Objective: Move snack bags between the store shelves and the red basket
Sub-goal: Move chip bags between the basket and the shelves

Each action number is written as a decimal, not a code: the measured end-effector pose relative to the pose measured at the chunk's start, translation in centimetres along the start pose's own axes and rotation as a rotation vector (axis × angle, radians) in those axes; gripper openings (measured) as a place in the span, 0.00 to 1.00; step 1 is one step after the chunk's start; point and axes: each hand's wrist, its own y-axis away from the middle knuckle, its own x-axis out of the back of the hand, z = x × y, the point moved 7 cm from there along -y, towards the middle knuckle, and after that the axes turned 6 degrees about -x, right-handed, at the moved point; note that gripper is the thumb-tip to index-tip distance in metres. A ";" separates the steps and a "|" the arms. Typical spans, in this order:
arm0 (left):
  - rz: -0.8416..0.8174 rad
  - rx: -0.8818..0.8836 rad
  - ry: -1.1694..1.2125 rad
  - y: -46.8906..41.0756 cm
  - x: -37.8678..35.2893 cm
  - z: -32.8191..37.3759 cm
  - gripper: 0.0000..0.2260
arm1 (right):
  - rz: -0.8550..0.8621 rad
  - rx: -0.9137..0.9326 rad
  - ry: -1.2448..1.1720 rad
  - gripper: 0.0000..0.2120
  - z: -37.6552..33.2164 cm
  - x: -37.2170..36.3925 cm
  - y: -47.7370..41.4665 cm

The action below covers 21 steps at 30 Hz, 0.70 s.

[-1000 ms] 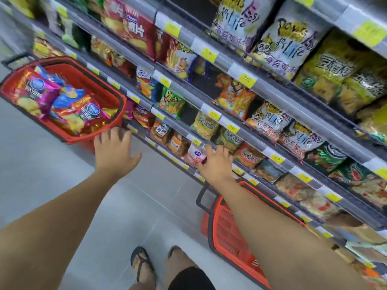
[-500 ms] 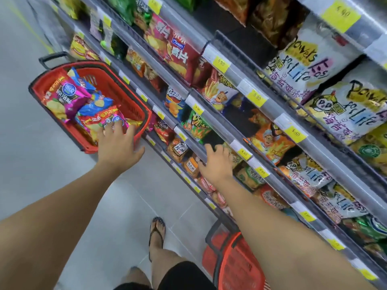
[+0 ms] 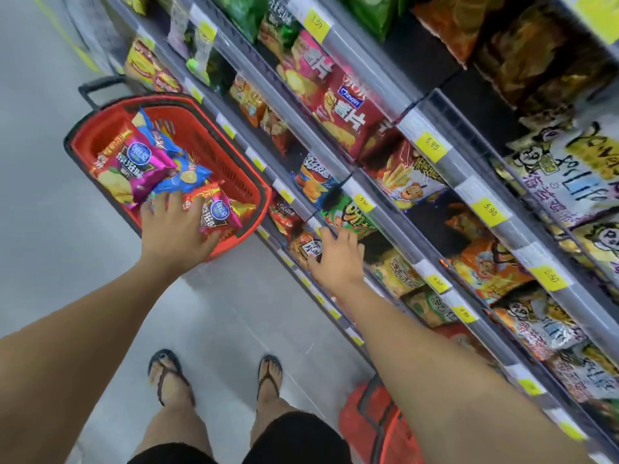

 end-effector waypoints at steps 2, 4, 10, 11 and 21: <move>-0.020 -0.026 -0.008 -1.3 -0.1 -2.5 0.33 | 0.001 -0.022 -0.020 0.22 -2.2 0.5 -0.5; -0.017 -0.057 -0.016 -2.7 0.2 -4.7 0.31 | -0.007 -0.050 -0.049 0.23 -4.4 0.9 -1.2; -0.048 -0.146 -0.055 -7.6 1.3 -9.8 0.30 | -0.026 -0.156 -0.107 0.24 -9.3 0.8 -3.3; -0.052 -0.160 -0.059 -8.5 1.5 -10.3 0.31 | -0.030 -0.173 -0.106 0.24 -9.8 0.8 -3.8; -0.076 -0.282 -0.098 -19.9 1.0 -14.0 0.30 | -0.085 -0.294 -0.188 0.26 -13.5 0.9 -11.8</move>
